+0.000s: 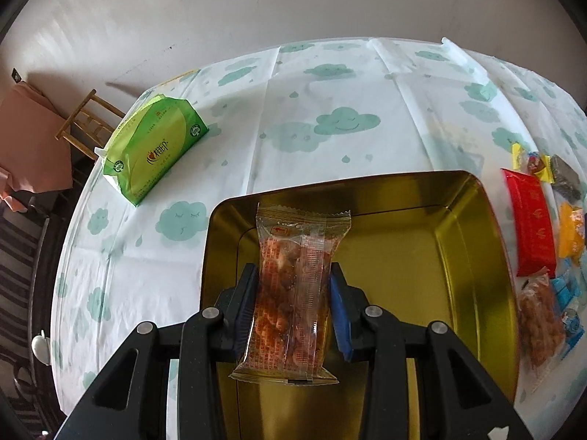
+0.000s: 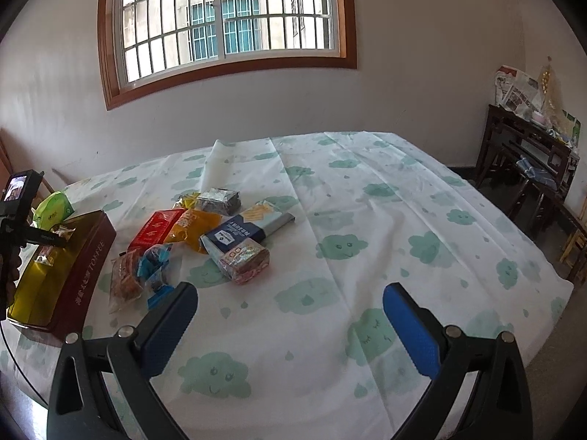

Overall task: Organize snacks
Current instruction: 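Carry the snack bag into the gold tin and open the left gripper, then grasp the small red-printed cake pack with the right gripper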

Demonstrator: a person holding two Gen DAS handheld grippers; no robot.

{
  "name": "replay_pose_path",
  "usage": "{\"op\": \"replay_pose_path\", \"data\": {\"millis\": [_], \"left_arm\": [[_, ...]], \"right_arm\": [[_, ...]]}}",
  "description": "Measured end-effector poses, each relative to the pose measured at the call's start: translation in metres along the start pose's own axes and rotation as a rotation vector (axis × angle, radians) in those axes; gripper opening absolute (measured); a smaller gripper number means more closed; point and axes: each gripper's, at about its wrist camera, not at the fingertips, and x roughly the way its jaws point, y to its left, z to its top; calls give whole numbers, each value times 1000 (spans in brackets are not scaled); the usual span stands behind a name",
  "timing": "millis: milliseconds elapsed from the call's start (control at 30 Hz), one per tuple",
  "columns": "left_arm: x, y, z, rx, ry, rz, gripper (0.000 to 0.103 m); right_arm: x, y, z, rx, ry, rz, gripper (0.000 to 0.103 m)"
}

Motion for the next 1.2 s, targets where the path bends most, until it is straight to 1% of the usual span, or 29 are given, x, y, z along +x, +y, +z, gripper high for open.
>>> {"op": "replay_pose_path", "data": {"millis": [200, 333, 400, 467, 500, 567, 633, 733, 767, 867, 900, 967, 1000, 1033, 1067, 1100, 1200], "left_arm": [[12, 4, 0, -11, 21, 1, 35], [13, 6, 0, -19, 11, -9, 37], [13, 7, -1, -18, 11, -19, 44], [8, 8, -4, -21, -4, -29, 55], [4, 8, -5, -26, -19, -33, 57], [-8, 10, -8, -31, -64, -47, 67], [-23, 12, -12, -38, -103, -69, 70], [-52, 13, -21, -40, -154, -83, 71], [-60, 13, -24, -41, -170, -91, 74], [-92, 8, -40, -42, -222, -117, 82], [-101, 6, -45, -36, -238, -119, 83], [-117, 0, -55, -21, -262, -112, 86], [-122, -2, -59, -18, -267, -112, 86], [-127, -4, -63, -17, -267, -122, 86], [-131, -6, -65, -18, -266, -128, 86], [-135, -7, -68, -21, -265, -136, 86], [-145, -10, -77, -34, -271, -152, 86]], "right_arm": [[33, -1, 10, 14, 50, 36, 103], [58, 2, 18, 4, 92, 68, 103], [68, 5, 20, -14, 105, 82, 103], [75, 9, 22, -32, 107, 93, 103], [79, 11, 23, -47, 110, 103, 103], [91, 17, 24, -91, 130, 130, 103], [100, 22, 25, -143, 136, 156, 103], [116, 30, 26, -255, 150, 191, 103], [121, 32, 27, -296, 163, 216, 103], [134, 37, 27, -399, 192, 245, 103], [138, 38, 27, -423, 201, 264, 103], [146, 40, 28, -457, 221, 273, 103], [150, 40, 28, -461, 235, 292, 102], [153, 39, 28, -462, 248, 311, 95], [157, 39, 27, -462, 268, 325, 82], [161, 38, 27, -450, 287, 352, 82], [165, 35, 31, -448, 284, 358, 61]]}}
